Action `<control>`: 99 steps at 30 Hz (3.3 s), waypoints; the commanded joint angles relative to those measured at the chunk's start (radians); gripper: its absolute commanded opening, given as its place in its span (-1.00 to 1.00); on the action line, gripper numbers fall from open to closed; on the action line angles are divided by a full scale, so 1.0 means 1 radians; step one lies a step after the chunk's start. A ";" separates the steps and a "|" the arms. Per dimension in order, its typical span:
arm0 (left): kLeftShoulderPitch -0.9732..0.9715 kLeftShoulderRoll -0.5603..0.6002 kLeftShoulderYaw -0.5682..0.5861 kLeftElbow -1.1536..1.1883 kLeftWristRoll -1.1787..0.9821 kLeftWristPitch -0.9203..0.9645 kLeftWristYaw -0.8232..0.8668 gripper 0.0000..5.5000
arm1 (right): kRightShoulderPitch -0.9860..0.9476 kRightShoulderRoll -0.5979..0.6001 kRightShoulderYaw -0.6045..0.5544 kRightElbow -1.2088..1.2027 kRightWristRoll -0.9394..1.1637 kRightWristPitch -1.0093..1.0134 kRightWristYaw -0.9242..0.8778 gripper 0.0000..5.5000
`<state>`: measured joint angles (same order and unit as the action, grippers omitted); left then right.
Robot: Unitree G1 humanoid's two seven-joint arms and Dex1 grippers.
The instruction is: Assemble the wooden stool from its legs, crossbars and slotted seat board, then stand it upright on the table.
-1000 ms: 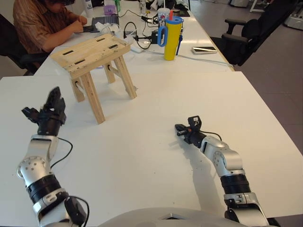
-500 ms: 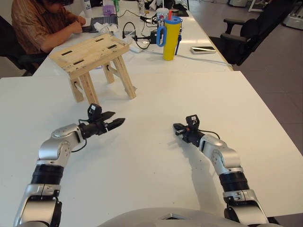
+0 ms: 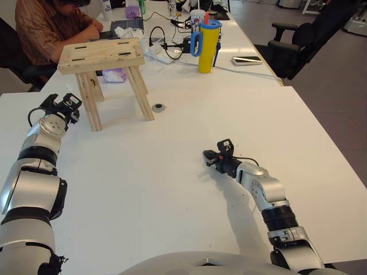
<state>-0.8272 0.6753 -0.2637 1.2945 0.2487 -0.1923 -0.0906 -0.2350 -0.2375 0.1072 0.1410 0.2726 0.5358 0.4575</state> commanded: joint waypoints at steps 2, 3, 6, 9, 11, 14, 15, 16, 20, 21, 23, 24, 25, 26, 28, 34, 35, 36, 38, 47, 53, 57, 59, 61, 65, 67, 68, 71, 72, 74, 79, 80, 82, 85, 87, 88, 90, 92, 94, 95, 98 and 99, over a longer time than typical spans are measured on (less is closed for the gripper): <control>0.175 -0.087 0.151 -0.119 -0.119 -0.134 0.086 0.33 | -0.071 0.027 -0.052 0.052 0.002 -0.066 -0.013 -1.00; 0.242 -0.112 0.205 -0.213 -0.172 -0.170 0.100 0.33 | -0.092 0.038 -0.068 0.061 0.006 -0.097 -0.021 -1.00; 0.397 -0.212 0.302 -0.526 -0.314 -0.178 0.093 0.33 | -0.155 0.062 -0.097 0.103 -0.012 -0.196 -0.059 -1.00; 0.435 -0.331 0.300 -0.760 -0.440 -0.109 0.020 0.33 | -0.218 0.082 -0.117 0.160 -0.049 -0.287 -0.132 -1.00; 0.409 -0.395 0.295 -0.830 -0.485 -0.065 0.016 0.33 | -0.256 0.098 -0.130 0.203 -0.061 -0.343 -0.172 -1.00; 0.354 -0.450 0.307 -0.839 -0.479 -0.002 0.067 0.33 | -0.304 0.115 -0.156 0.282 -0.065 -0.419 -0.202 -1.00; 0.333 -0.460 0.312 -0.844 -0.467 0.016 0.084 0.33 | -0.316 0.120 -0.172 0.296 -0.054 -0.448 -0.195 -1.00; 0.313 -0.472 0.321 -0.852 -0.468 0.029 0.090 0.33 | -0.327 0.126 -0.194 0.308 -0.033 -0.466 -0.188 -1.00; 0.282 -0.493 0.321 -0.846 -0.435 0.042 0.093 0.33 | -0.366 0.146 -0.244 0.369 0.014 -0.505 -0.168 -1.00; 0.280 -0.498 0.319 -0.840 -0.423 0.036 0.092 0.33 | -0.375 0.151 -0.248 0.386 0.018 -0.511 -0.163 -1.00; 0.278 -0.517 0.314 -0.828 -0.397 0.010 0.099 0.33 | -0.396 0.160 -0.245 0.426 0.014 -0.529 -0.151 -1.00; 0.273 -0.528 0.311 -0.822 -0.381 0.001 0.114 0.33 | -0.408 0.160 -0.247 0.446 0.016 -0.537 -0.142 -1.00; 0.269 -0.540 0.310 -0.812 -0.372 -0.014 0.117 0.33 | -0.417 0.165 -0.247 0.463 0.015 -0.546 -0.137 -1.00; 0.262 -0.551 0.305 -0.798 -0.357 -0.026 0.124 0.33 | -0.428 0.168 -0.247 0.482 0.013 -0.555 -0.131 -1.00; 0.250 -0.572 0.303 -0.775 -0.343 -0.049 0.130 0.33 | -0.444 0.181 -0.251 0.509 0.017 -0.569 -0.123 -1.00; 0.188 -0.597 0.307 -0.653 -0.264 -0.174 0.206 0.33 | -0.478 0.182 -0.271 0.627 0.002 -0.678 -0.114 -1.00; 0.171 -0.600 0.308 -0.620 -0.254 -0.201 0.216 0.33 | -0.483 0.175 -0.267 0.662 -0.019 -0.732 -0.117 -1.00; 0.158 -0.601 0.309 -0.591 -0.253 -0.220 0.210 0.33 | -0.488 0.167 -0.253 0.706 -0.055 -0.795 -0.137 -1.00; 0.134 -0.593 0.306 -0.535 -0.227 -0.263 0.226 0.33 | -0.505 0.162 -0.259 0.795 -0.077 -0.874 -0.159 -1.00; 0.119 -0.601 0.301 -0.402 -0.228 -0.320 0.154 0.33 | -0.544 0.137 -0.298 0.958 -0.095 -1.005 -0.176 -1.00; 0.125 -0.607 0.303 -0.414 -0.214 -0.321 0.164 0.33 | -0.549 0.132 -0.298 0.982 -0.111 -1.015 -0.166 -1.00; 0.122 -0.605 0.317 -0.416 -0.220 -0.314 0.174 0.33 | -0.541 0.124 -0.301 0.981 -0.112 -1.012 -0.160 -1.00; 0.130 -0.608 0.318 -0.417 -0.221 -0.312 0.171 0.33 | -0.541 0.123 -0.297 0.982 -0.116 -1.011 -0.158 -1.00; 0.133 -0.613 0.314 -0.419 -0.223 -0.313 0.151 0.33 | -0.539 0.121 -0.297 0.982 -0.117 -1.012 -0.157 -1.00; 0.136 -0.616 0.313 -0.422 -0.222 -0.314 0.136 0.33 | -0.532 0.120 -0.299 0.978 -0.115 -1.012 -0.157 -1.00; 0.138 -0.615 0.317 -0.423 -0.225 -0.314 0.131 0.33 | -0.529 0.123 -0.299 0.974 -0.114 -1.013 -0.155 -1.00; 0.138 -0.615 0.319 -0.423 -0.226 -0.313 0.129 0.33 | -0.527 0.126 -0.299 0.972 -0.113 -1.012 -0.154 -1.00; 0.137 -0.615 0.319 -0.421 -0.225 -0.311 0.121 0.33 | -0.522 0.132 -0.300 0.966 -0.110 -1.013 -0.155 -1.00; 0.137 -0.615 0.319 -0.421 -0.224 -0.310 0.118 0.33 | -0.520 0.135 -0.300 0.964 -0.110 -1.014 -0.156 -1.00; 0.138 -0.614 0.321 -0.420 -0.226 -0.311 0.114 0.33 | -0.517 0.140 -0.300 0.961 -0.108 -1.015 -0.156 -1.00; 0.134 -0.615 0.326 -0.414 -0.224 -0.309 0.121 0.33 | -0.515 0.153 -0.297 0.957 -0.105 -1.009 -0.147 -1.00; 0.135 -0.616 0.326 -0.417 -0.223 -0.308 0.122 0.33 | -0.514 0.155 -0.295 0.955 -0.106 -1.008 -0.145 -1.00; 0.134 -0.618 0.328 -0.417 -0.225 -0.306 0.124 0.33 | -0.515 0.158 -0.294 0.954 -0.106 -1.005 -0.142 -1.00; 0.135 -0.619 0.328 -0.421 -0.226 -0.305 0.126 0.33 | -0.515 0.163 -0.294 0.952 -0.106 -1.002 -0.135 -1.00; 0.135 -0.620 0.327 -0.424 -0.227 -0.304 0.124 0.33 | -0.516 0.165 -0.295 0.950 -0.104 -1.000 -0.130 -1.00; 0.134 -0.620 0.327 -0.425 -0.227 -0.303 0.123 0.33 | -0.517 0.164 -0.297 0.949 -0.102 -0.999 -0.128 -1.00; 0.138 -0.620 0.328 -0.430 -0.232 -0.305 0.118 0.33 | -0.519 0.164 -0.303 0.950 -0.096 -0.995 -0.126 -1.00; 0.141 -0.619 0.331 -0.436 -0.242 -0.312 0.105 0.33 | -0.523 0.162 -0.307 0.952 -0.093 -0.990 -0.125 -1.00; 0.139 -0.618 0.331 -0.435 -0.247 -0.312 0.096 0.33 | -0.527 0.159 -0.309 0.954 -0.092 -0.987 -0.124 -1.00; 0.138 -0.618 0.331 -0.434 -0.247 -0.311 0.095 0.33 | -0.529 0.158 -0.310 0.955 -0.091 -0.985 -0.123 -1.00; 0.136 -0.617 0.334 -0.430 -0.250 -0.310 0.094 0.33 | -0.534 0.155 -0.311 0.958 -0.089 -0.979 -0.117 -1.00; 0.135 -0.617 0.335 -0.429 -0.251 -0.310 0.094 0.33 | -0.535 0.154 -0.311 0.960 -0.089 -0.977 -0.116 -1.00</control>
<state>-0.7006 0.0569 0.0656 0.8701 0.0028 -0.5071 0.0064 -0.7579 -0.0800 -0.1945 1.1018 0.1733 -0.4566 0.3325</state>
